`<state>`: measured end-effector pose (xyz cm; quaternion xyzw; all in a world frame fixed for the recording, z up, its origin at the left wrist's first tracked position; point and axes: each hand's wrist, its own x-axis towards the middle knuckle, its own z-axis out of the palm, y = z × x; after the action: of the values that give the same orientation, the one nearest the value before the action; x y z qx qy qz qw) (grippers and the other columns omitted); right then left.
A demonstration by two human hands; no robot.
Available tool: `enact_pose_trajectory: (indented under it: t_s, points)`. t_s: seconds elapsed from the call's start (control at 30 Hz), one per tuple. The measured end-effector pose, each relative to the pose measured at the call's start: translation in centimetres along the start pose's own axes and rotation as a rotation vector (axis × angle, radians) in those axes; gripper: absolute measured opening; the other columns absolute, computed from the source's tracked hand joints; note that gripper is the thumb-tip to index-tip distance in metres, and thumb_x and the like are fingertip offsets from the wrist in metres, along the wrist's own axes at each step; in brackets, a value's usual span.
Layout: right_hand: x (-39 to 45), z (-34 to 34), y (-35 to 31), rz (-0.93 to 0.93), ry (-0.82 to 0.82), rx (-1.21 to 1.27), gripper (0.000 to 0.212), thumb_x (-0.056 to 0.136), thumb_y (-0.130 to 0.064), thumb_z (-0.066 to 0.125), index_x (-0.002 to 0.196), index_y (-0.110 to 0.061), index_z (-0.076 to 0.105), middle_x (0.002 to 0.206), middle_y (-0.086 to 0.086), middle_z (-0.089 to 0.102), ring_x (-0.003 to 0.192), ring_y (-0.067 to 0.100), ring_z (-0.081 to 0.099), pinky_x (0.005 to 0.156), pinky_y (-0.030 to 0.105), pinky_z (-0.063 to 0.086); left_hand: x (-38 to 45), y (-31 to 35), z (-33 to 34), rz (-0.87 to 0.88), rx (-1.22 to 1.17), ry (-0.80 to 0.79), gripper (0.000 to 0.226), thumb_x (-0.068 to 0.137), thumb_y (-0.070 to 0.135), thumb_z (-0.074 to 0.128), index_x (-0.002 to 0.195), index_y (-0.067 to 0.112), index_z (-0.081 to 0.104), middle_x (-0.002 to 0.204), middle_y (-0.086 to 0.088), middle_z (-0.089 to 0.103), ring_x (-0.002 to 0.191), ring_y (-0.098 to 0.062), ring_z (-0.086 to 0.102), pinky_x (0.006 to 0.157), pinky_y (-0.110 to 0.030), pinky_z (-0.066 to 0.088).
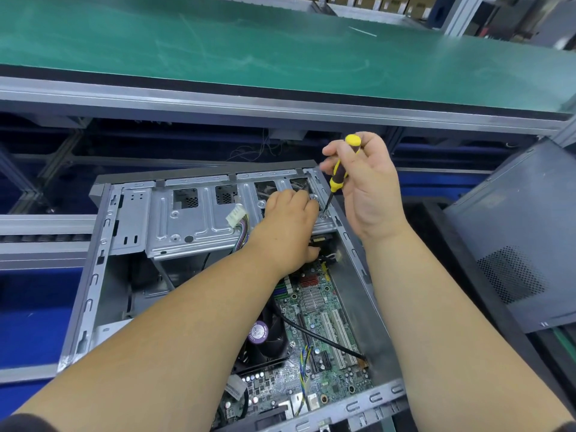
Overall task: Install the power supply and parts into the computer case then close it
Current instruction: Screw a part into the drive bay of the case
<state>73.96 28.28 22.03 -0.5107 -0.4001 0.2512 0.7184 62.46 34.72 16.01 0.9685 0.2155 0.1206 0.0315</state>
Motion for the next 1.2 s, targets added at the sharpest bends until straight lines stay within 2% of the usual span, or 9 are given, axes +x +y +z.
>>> enact_pose_trajectory:
  t_s: [0.2,0.33,0.43,0.6,0.73,0.83,0.97,1.07,1.2]
  points:
    - [-0.24,-0.26,0.08,-0.012,-0.001,0.077,0.032,0.104,-0.027,0.031,0.112,-0.006,0.055,0.093,0.008,0.062,0.076,0.015,0.052,0.077,0.027,0.046,-0.02,-0.05,-0.04,-0.001,-0.001,-0.001,0.065,0.072,0.056,0.069,0.119,0.016,0.048,0.115,-0.001,0.044,0.113,-0.024,0.037,0.102,-0.036,0.025]
    - [-0.15,-0.20,-0.03,-0.002,0.020,0.034,0.016,0.099,-0.023,0.046,0.105,-0.011,0.055,0.093,0.003,0.067,0.083,0.017,0.060,0.085,0.034,0.050,-0.03,-0.06,0.00,0.001,0.000,0.001,0.066,0.072,0.056,0.069,0.120,0.015,0.048,0.116,-0.002,0.044,0.113,-0.025,0.036,0.103,-0.036,0.025]
    - [0.01,-0.10,-0.06,-0.005,0.025,-0.006,0.013,0.094,-0.022,0.055,0.103,-0.014,0.050,0.091,0.002,0.068,0.075,0.014,0.057,0.077,0.027,0.050,-0.02,-0.04,-0.02,0.001,0.001,-0.002,0.068,0.073,0.056,0.069,0.122,0.015,0.047,0.118,-0.002,0.044,0.114,-0.025,0.036,0.103,-0.036,0.025]
    - [-0.17,-0.29,0.08,-0.009,0.006,0.086,0.034,0.104,-0.028,0.030,0.115,-0.005,0.053,0.094,0.008,0.062,0.076,0.014,0.052,0.076,0.026,0.046,0.01,-0.05,-0.04,-0.002,-0.003,-0.002,0.065,0.072,0.056,0.069,0.119,0.016,0.048,0.116,-0.002,0.044,0.114,-0.025,0.037,0.103,-0.037,0.026]
    - [-0.09,-0.13,0.08,0.004,0.002,0.026,0.023,0.101,-0.025,0.041,0.109,-0.008,0.056,0.096,0.004,0.067,0.085,0.017,0.061,0.086,0.033,0.050,0.02,-0.08,0.02,-0.002,-0.008,-0.006,0.066,0.072,0.055,0.069,0.121,0.015,0.047,0.116,-0.002,0.043,0.115,-0.025,0.036,0.103,-0.036,0.024]
    - [0.08,0.03,0.07,0.011,-0.003,0.013,0.016,0.098,-0.022,0.049,0.108,-0.009,0.052,0.095,0.005,0.068,0.081,0.018,0.062,0.082,0.031,0.051,0.04,-0.08,0.03,-0.002,-0.001,-0.010,0.068,0.073,0.055,0.069,0.123,0.015,0.046,0.118,-0.002,0.043,0.116,-0.025,0.035,0.103,-0.037,0.025]
    - [0.03,0.12,0.17,0.010,-0.012,0.023,0.019,0.101,-0.026,0.042,0.110,-0.012,0.050,0.093,0.005,0.067,0.074,0.013,0.053,0.073,0.025,0.047,0.01,-0.09,0.02,-0.005,-0.008,-0.013,0.068,0.073,0.054,0.069,0.124,0.015,0.046,0.119,-0.003,0.043,0.117,-0.025,0.035,0.104,-0.037,0.025]
    - [-0.08,-0.14,0.23,-0.004,-0.016,0.080,0.031,0.104,-0.028,0.032,0.115,-0.008,0.053,0.094,0.007,0.064,0.077,0.013,0.053,0.078,0.026,0.046,0.02,-0.10,0.02,-0.004,-0.014,-0.006,0.065,0.073,0.054,0.069,0.121,0.015,0.047,0.118,-0.002,0.043,0.117,-0.025,0.035,0.104,-0.036,0.026]
    - [-0.08,-0.16,0.28,0.011,-0.018,0.075,0.028,0.103,-0.025,0.038,0.113,-0.007,0.057,0.093,0.003,0.064,0.086,0.014,0.058,0.083,0.028,0.049,0.00,-0.13,0.09,0.001,-0.005,-0.004,0.065,0.073,0.055,0.069,0.120,0.015,0.047,0.117,-0.003,0.044,0.115,-0.025,0.036,0.103,-0.037,0.027]
